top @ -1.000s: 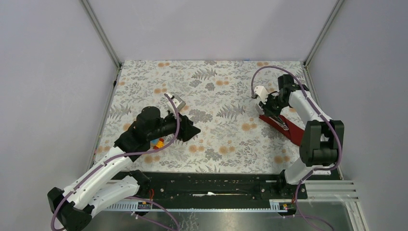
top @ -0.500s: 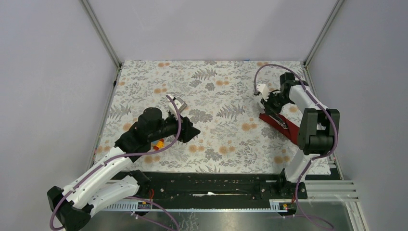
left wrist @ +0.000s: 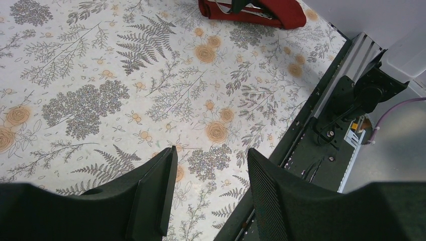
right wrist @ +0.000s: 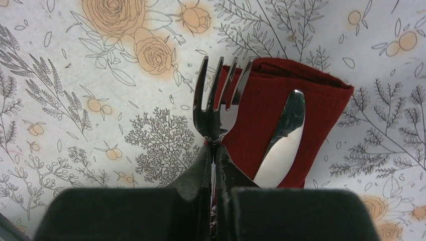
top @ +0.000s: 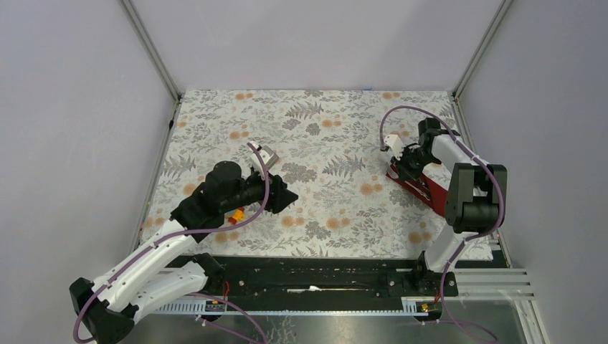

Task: Fold the napkin into a case and place the utensils inside
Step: Insert the fork into the folded napkin.

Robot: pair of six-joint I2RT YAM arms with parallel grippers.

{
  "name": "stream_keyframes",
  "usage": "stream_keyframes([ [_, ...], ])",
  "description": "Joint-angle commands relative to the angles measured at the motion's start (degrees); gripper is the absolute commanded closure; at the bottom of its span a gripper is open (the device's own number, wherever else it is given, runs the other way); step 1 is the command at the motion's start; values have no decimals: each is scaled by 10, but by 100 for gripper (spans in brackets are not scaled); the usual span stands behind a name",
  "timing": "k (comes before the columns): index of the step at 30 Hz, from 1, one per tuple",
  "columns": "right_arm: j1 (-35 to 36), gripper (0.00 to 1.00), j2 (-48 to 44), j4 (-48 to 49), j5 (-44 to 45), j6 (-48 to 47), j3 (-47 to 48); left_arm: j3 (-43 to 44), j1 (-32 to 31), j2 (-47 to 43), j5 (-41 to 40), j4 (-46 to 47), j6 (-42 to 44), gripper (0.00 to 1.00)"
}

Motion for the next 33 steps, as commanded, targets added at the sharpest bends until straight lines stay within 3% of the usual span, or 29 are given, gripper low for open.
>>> stream_keyframes([
  [1,-10,100,-44,3,13,-5,-12,1,-6,-14,-11,17,7,42],
  [33,-43,100,-66,33,77,2,-60,-1,-14,-25,-16,16,4,41],
])
